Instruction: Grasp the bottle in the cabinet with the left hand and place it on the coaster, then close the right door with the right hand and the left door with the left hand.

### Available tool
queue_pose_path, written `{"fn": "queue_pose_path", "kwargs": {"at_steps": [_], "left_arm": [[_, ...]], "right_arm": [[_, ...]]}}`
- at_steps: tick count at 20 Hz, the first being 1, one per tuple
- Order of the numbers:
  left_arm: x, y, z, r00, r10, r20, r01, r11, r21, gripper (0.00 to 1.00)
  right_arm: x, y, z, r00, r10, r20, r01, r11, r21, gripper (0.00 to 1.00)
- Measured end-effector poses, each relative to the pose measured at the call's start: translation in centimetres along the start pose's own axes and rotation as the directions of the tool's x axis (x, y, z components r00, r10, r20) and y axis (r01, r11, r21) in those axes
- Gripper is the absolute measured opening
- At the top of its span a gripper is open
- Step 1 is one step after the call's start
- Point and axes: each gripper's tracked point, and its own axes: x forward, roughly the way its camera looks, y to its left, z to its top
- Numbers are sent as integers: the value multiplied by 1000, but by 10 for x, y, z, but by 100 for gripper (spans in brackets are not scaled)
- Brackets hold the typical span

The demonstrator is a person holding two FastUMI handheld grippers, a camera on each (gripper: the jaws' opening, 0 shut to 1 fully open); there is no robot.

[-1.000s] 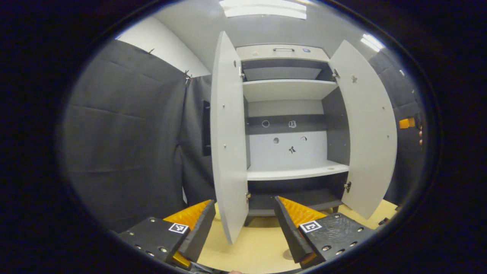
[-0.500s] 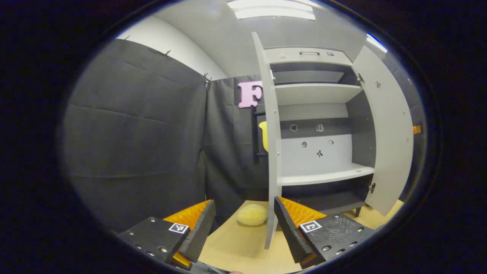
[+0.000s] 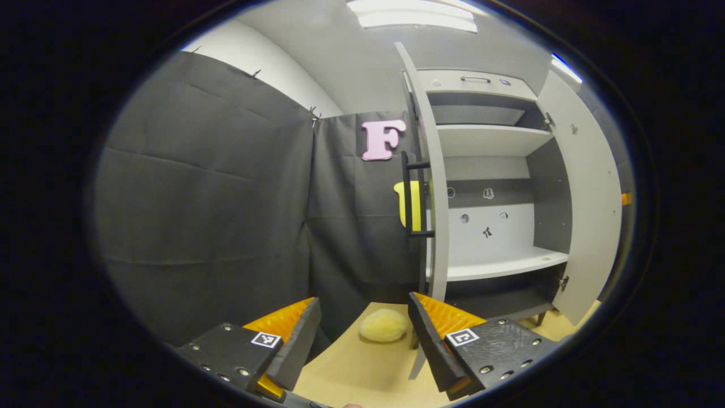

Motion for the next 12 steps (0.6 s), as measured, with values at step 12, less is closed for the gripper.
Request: {"fn": "queue_pose_path", "kwargs": {"at_steps": [12], "left_arm": [[27, 4, 3, 999, -35, 7, 35, 999, -1, 91]], "right_arm": [[-6, 61, -2, 996, 87, 28, -88, 995, 36, 95]]}}
